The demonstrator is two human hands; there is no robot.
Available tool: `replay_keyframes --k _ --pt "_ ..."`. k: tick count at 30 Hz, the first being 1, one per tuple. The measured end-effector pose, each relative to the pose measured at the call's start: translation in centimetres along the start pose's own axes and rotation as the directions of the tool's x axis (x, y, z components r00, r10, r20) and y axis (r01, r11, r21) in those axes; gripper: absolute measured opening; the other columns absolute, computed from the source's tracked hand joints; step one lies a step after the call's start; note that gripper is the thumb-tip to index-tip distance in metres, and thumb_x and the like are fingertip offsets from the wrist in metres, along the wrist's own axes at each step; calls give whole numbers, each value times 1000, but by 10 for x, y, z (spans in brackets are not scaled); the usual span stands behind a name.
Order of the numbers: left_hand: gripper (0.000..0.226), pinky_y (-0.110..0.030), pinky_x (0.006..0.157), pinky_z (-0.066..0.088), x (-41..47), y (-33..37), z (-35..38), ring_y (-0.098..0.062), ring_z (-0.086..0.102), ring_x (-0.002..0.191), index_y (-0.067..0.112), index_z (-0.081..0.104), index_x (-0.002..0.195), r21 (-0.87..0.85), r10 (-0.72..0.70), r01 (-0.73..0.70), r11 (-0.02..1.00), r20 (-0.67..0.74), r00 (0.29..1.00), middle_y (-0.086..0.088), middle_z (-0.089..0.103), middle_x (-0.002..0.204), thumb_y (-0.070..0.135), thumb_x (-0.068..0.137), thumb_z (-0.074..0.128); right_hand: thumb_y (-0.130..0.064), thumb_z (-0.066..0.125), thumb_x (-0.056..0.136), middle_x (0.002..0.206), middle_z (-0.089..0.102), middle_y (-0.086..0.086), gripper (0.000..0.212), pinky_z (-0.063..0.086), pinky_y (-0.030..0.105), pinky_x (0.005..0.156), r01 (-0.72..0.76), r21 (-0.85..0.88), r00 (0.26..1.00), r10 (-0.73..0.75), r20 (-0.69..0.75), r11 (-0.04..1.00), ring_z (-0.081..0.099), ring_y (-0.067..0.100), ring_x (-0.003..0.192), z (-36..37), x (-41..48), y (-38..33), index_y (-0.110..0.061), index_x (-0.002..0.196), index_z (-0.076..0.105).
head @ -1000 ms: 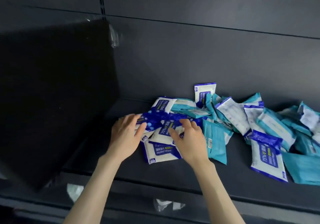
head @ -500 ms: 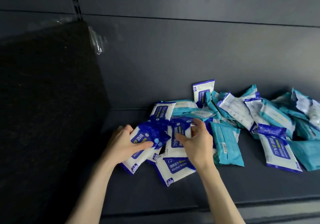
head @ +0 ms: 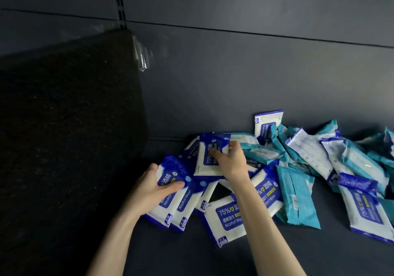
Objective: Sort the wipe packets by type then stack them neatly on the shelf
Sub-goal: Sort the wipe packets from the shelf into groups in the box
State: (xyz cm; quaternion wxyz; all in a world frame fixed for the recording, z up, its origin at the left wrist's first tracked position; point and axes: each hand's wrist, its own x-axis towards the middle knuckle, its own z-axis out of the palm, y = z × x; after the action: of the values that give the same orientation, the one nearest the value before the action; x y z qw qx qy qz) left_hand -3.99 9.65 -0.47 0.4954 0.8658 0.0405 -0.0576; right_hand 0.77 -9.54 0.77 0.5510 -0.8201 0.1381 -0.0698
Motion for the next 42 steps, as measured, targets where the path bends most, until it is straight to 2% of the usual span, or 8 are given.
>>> replay_keyframes --k 4,8,13,17,22,30,36,42 --pt "43 -47 81 54 -1 -3 -2 -20 70 80 7 56 96 -111 -48 50 993 17 999 -6 72 86 27 69 83 -24 63 91 125 53 15 54 31 24 75 -14 -112 998 21 55 994 50 26 108 7 6 -5 -2 133 36" --pt "32 -45 79 57 -3 -3 -4 -25 70 83 5 59 97 -200 -73 81 976 47 996 -11 72 90 9 73 80 -23 64 90 115 52 13 52 39 32 85 -50 -121 991 65 118 991 51 30 108 12 12 -5 -1 129 35" --pt "33 -39 75 57 -6 -3 -4 -22 70 81 6 58 96 -196 -52 53 979 11 999 -9 72 89 9 72 80 -18 65 89 106 51 10 49 45 33 79 -117 -28 982 120 145 993 53 25 96 16 15 -5 -3 125 36" --pt "34 -38 73 58 -7 -4 -8 -22 71 80 6 57 97 -252 -54 51 966 -4 999 -9 72 89 7 72 80 -16 68 87 89 52 5 45 39 25 56 -125 57 987 118 104 991 52 15 75 19 12 -1 -4 120 40" --pt "27 -25 59 57 -15 -1 -8 -17 71 71 8 63 95 -399 -67 52 916 -23 997 -7 74 85 2 73 78 -13 67 87 93 61 4 52 54 32 70 -128 303 992 118 50 944 65 19 82 8 -2 1 -9 130 38" --pt "29 -31 62 56 -17 13 2 -17 72 75 13 67 96 -658 -82 41 752 -33 996 -5 74 86 24 71 75 -2 67 83 83 73 10 22 57 39 70 -117 560 992 67 110 820 69 22 68 -51 -36 1 -1 104 61" --pt "39 -33 65 56 -12 38 23 -15 70 74 14 65 100 -728 -41 171 664 193 980 -3 74 84 33 66 70 3 73 68 101 70 22 41 57 46 76 -257 631 931 13 364 732 70 31 81 -76 -62 13 1 108 63" --pt "57 -38 69 55 -16 43 36 -22 70 85 16 62 111 -670 -40 229 706 285 958 -6 74 95 37 60 74 -8 70 72 110 67 23 46 50 53 88 -258 657 892 -86 444 708 68 34 91 -81 -71 22 4 114 60"
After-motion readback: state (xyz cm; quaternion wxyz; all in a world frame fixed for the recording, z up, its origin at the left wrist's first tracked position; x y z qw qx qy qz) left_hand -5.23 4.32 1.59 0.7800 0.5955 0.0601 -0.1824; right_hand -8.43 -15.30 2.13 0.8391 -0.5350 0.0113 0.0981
